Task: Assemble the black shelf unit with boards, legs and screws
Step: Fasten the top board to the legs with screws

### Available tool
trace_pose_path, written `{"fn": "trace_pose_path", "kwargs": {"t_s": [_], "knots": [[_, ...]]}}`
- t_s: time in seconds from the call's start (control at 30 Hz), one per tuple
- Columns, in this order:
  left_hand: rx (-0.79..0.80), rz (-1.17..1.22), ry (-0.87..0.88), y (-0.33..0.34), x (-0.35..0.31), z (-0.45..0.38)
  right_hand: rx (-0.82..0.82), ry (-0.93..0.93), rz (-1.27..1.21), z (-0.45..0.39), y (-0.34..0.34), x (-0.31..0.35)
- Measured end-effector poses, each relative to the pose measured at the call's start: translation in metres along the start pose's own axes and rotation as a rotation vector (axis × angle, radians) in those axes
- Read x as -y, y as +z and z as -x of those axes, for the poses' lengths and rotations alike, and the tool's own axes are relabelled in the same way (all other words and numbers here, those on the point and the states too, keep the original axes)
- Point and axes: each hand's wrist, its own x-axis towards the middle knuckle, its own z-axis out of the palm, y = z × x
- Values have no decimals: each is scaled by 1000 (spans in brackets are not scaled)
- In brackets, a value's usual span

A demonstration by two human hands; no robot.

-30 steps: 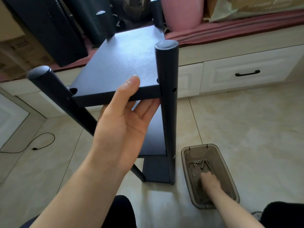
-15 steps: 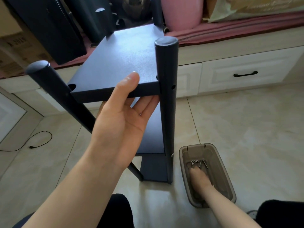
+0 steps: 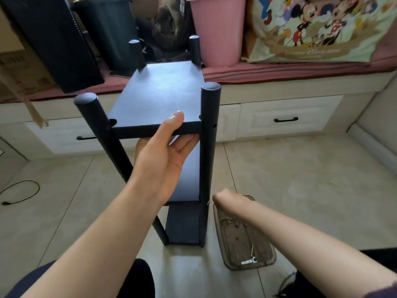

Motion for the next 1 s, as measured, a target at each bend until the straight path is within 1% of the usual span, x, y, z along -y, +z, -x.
{"fn": "trace_pose_path", "kwargs": {"t_s": [0.13, 0.23, 0.33, 0.4, 0.47, 0.57, 0.7, 0.83, 1.0], "knots": [[-22, 6, -11, -2, 0, -1, -52, -107, 49, 39, -62, 16], [-36, 15, -15, -2, -1, -1, -101, -119, 57, 74, -104, 26], [-25, 25, -19, -1, -1, 0, -236, -116, -92, 114, -139, 34], [-18, 31, -21, 0, -2, 1, -367, -149, -282, 138, -156, 41], [-27, 25, -15, 1, -2, 0, -461, -205, -467, 154, -172, 50], [-40, 13, 3, 3, -3, 0, -561, -308, -672, 166, -185, 61], [-42, 8, 32, 5, -4, 1, -662, -372, -735, 169, -185, 67], [-37, 10, 35, 5, -4, 1, -760, -381, -784, 168, -185, 68], [-47, 45, 37, 6, -3, 0, -779, -321, -856, 166, -185, 66]]}}
